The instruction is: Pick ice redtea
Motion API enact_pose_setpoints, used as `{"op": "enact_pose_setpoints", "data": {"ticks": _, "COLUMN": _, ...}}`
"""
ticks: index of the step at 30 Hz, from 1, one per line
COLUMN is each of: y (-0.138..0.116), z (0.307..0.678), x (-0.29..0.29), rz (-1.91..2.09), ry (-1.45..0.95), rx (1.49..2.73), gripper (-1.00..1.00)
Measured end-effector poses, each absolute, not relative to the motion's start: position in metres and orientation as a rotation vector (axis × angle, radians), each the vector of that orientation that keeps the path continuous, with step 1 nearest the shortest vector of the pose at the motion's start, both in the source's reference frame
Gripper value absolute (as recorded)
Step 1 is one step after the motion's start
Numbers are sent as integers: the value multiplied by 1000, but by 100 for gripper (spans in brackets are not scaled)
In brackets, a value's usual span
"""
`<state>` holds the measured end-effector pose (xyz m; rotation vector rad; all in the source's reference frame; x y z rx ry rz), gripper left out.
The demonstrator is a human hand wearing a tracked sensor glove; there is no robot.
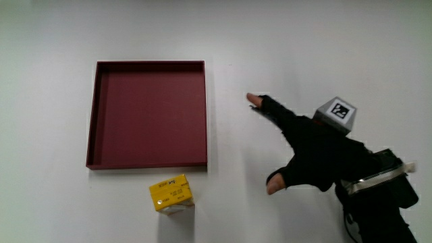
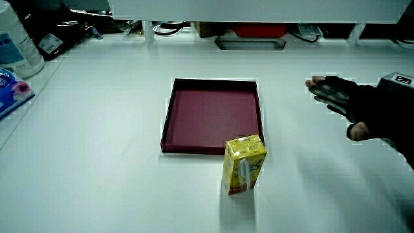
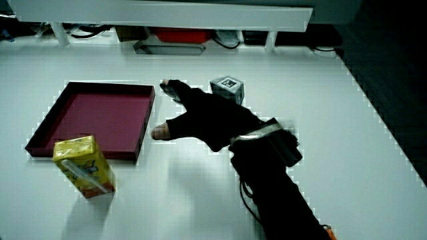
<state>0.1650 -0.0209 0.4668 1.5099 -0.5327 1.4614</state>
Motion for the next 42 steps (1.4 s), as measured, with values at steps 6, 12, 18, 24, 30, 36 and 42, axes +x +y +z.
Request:
{"op": "enact_pose_setpoints", "data": {"ticks": 6, "y": -10, "z": 471, "x": 139, "rz": 1433, "ry": -500, "rx": 1410, "gripper": 0}}
{"op": "enact_pose_setpoints", "data": {"ticks": 12, "y": 1, "z": 482, "x": 115, "rz": 1387, "ry": -535, "rx": 1396, "gripper": 0}}
{"op": "enact_pose_setpoints", "data": {"ticks": 18, "y": 11, "z": 497, "x": 94, "rz": 1403, "ry": -591, "rx": 1360, "gripper": 0}}
{"op": "enact_pose_setpoints", "data": {"ticks": 24, "y": 19, "z": 506, "x": 75, "rz": 1407, "ry": -619, "rx": 1329, "gripper": 0}}
{"op": "enact_pose_setpoints", "data": {"ticks": 30, "y": 25, "z": 511, "x": 54, "rz": 1405, "ry": -665, "rx": 1314, "gripper": 0}}
{"op": "enact_pose_setpoints", "data": {"ticks": 36, "y": 28, "z": 516, "x": 44, "rz": 1423, "ry": -687, "rx": 1293, "gripper": 0}}
{"op": "enact_pose_setpoints", "data": {"ticks": 42, "y": 30, "z": 517, "x": 42, "rz": 1446, "ry": -683, "rx": 1272, "gripper": 4}}
